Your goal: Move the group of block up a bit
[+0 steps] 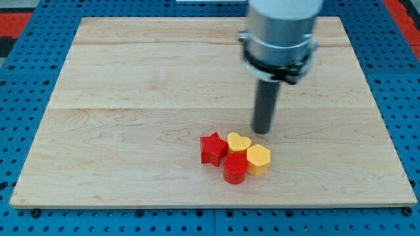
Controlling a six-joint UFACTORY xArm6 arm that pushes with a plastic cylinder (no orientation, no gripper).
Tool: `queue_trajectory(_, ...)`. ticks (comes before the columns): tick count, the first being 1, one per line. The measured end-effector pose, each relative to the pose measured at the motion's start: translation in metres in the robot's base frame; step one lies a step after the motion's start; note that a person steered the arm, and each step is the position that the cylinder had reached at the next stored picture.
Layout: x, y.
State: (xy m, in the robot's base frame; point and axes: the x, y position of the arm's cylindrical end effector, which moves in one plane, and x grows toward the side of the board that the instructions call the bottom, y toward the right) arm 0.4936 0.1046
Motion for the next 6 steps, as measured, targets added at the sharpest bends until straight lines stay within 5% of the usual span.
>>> queue_trajectory(1,0.042,0.065)
queue_trajectory(2,0.108,0.056)
queue_trajectory(3,0.098,-0.021)
queue_trajectory(6,0.044,-0.083)
